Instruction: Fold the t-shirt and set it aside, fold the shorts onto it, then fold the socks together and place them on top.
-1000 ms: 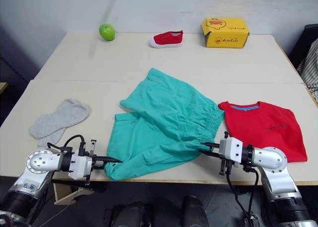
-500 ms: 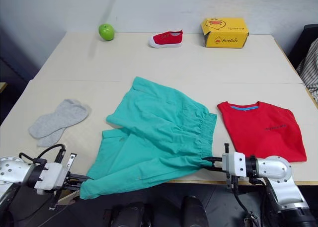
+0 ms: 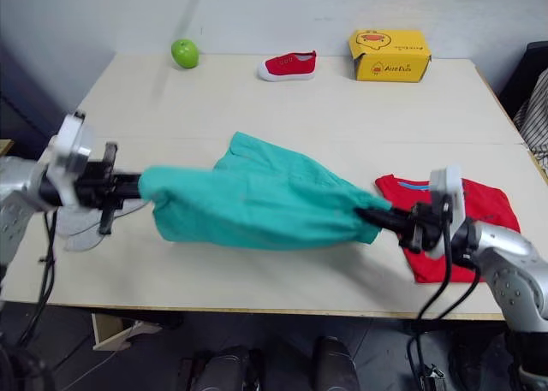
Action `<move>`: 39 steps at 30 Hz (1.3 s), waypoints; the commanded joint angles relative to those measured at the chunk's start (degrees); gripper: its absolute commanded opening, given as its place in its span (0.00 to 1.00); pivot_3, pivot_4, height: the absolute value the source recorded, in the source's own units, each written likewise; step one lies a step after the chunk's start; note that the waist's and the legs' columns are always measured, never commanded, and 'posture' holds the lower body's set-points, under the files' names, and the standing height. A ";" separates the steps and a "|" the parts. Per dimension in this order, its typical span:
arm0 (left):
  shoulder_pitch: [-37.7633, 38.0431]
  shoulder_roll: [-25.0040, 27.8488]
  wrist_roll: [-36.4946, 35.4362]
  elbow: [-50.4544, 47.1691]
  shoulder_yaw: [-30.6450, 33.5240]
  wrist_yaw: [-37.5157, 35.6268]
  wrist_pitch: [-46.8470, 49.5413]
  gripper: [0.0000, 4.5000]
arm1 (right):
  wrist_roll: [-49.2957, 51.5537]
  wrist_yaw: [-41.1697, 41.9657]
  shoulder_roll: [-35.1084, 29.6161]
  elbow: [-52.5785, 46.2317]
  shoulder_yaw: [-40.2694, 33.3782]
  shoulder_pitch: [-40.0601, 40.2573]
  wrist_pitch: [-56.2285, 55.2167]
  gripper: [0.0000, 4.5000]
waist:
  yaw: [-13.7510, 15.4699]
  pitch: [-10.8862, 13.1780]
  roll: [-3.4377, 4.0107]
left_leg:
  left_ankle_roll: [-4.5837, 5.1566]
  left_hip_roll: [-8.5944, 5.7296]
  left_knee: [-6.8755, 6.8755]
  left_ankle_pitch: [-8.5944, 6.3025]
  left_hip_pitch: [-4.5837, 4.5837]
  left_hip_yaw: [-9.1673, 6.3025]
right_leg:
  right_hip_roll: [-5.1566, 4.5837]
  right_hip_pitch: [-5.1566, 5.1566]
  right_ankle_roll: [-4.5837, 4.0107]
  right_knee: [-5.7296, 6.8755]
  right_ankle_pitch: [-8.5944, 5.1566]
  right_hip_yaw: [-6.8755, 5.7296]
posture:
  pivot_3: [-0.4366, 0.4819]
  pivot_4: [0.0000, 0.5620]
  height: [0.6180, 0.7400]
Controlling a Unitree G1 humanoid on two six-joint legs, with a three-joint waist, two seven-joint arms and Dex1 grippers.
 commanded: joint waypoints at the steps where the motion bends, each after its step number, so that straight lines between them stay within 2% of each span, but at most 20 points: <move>1: -12.13 -6.25 6.97 15.40 -3.68 0.70 -0.28 0.01 | 1.93 -10.98 3.07 5.88 -1.45 -8.26 8.74 0.00 | -0.01 0.04 -0.14 | 0.04 -0.02 0.05 0.02 -0.17 0.07 | 0.05 -0.12 0.09 -0.15 0.05 0.03 | 0.48 0.27 1.00; 6: -24.17 -14.84 17.76 39.41 -6.80 2.11 -8.26 0.01 | -2.49 -17.02 6.78 11.85 1.54 -14.75 16.65 0.00 | -0.28 0.04 -0.20 | 0.05 -0.08 0.01 0.00 -0.28 0.27 | 0.25 -0.21 0.13 -0.31 0.08 0.13 | 0.48 0.27 1.00; 8: -27.57 -17.45 20.09 46.80 -6.27 4.61 -9.43 0.01 | -4.59 -18.45 8.52 13.92 2.35 -16.11 17.55 0.00 | -0.35 0.05 -0.22 | 0.02 -0.04 -0.04 -0.03 -0.38 0.54 | 0.31 -0.32 0.13 -0.34 0.08 0.12 | 0.48 0.27 1.00; 11: -30.31 -19.28 24.28 54.01 -6.41 8.49 -10.54 0.01 | -6.45 -20.32 11.47 15.63 1.82 -17.17 17.81 0.00 | -0.36 0.06 -0.26 | 0.02 -0.04 0.08 -0.02 -1.02 0.68 | 0.32 -0.94 0.14 -0.24 0.09 0.14 | 0.48 0.27 1.00; 14: -31.20 -20.35 26.06 57.61 -4.90 10.22 -12.33 0.01 | -7.32 -20.96 13.19 14.15 1.39 -16.83 19.10 0.00 | -0.41 0.07 -0.27 | 0.03 -0.05 0.11 -0.01 -1.17 0.76 | 0.32 -1.16 0.15 -0.16 0.09 0.19 | 0.48 0.27 1.00; 22: -32.25 -23.84 26.59 61.17 2.17 18.75 -21.20 0.01 | -12.07 -23.30 17.87 12.51 -1.53 -14.71 12.30 0.00 | -0.30 0.10 -0.33 | 0.04 0.02 0.48 -0.01 -1.20 0.74 | 0.29 -1.11 0.20 0.03 0.12 0.25 | 0.48 0.27 1.00; 24: -32.78 -24.43 27.51 61.96 2.56 18.92 -21.57 0.01 | -12.59 -24.79 18.38 12.98 -3.13 -14.82 11.39 0.00 | -0.29 0.10 -0.33 | 0.06 0.04 0.59 0.00 -1.22 0.74 | 0.27 -1.11 0.25 0.09 0.15 0.30 | 0.48 0.27 1.00; 27: -33.05 -25.21 29.32 63.09 2.80 23.12 -20.98 0.01 | -13.06 -25.11 18.69 13.14 -3.65 -14.75 11.63 0.00 | -0.34 0.10 -0.33 | 0.10 0.03 0.72 -0.01 -1.25 0.74 | 0.27 -1.10 0.29 0.15 0.18 0.34 | 0.48 0.27 1.00; 28: -32.92 -25.51 29.74 63.26 2.96 24.31 -21.23 0.10 | -13.33 -25.10 19.02 12.97 -3.39 -14.60 11.65 0.00 | -0.35 0.10 -0.33 | 0.10 0.02 0.72 -0.01 -1.25 0.74 | 0.27 -1.11 0.30 0.16 0.18 0.35 | 0.48 0.27 1.00; 29: -32.85 -25.71 30.06 63.37 3.16 24.91 -21.48 0.15 | -13.52 -25.16 19.29 12.84 -3.26 -14.52 11.66 0.00 | -0.38 0.10 -0.33 | 0.10 0.02 0.72 -0.01 -1.24 0.74 | 0.28 -1.11 0.29 0.17 0.18 0.36 | 0.48 0.27 1.00; 32: -32.17 -25.63 31.29 63.34 4.11 31.29 -25.60 0.36 | -17.63 -25.36 20.28 12.89 -2.11 -14.76 5.97 0.19 | -0.57 0.10 -0.34 | 0.10 0.03 0.71 -0.01 -1.25 0.75 | 0.30 -1.14 0.29 0.18 0.18 0.36 | 0.48 0.27 1.00; 35: -30.84 -24.25 32.72 62.97 5.10 37.04 -31.43 0.57 | -29.08 -25.58 18.71 15.29 2.59 -14.96 -5.75 0.42 | -0.74 0.10 -0.33 | 0.10 0.05 0.70 -0.01 -1.24 0.77 | 0.28 -1.14 0.30 0.17 0.18 0.38 | 0.48 0.27 1.00; 37: -29.84 -23.35 32.66 62.32 5.96 37.15 -35.05 0.72 | -31.20 -26.24 19.27 16.25 1.33 -15.41 -10.85 0.58 | -0.97 0.10 -0.33 | 0.10 0.06 0.69 -0.01 -1.23 0.78 | 0.25 -1.14 0.30 0.18 0.18 0.40 | 0.48 0.27 1.00; 39: -28.97 -22.84 30.75 61.47 7.94 33.75 -36.81 0.72 | -32.58 -24.91 18.65 16.09 0.47 -14.78 -14.81 0.75 | -1.05 0.10 -0.33 | 0.10 0.05 0.68 -0.01 -1.23 0.80 | 0.26 -1.15 0.30 0.18 0.18 0.40 | 0.48 0.27 1.00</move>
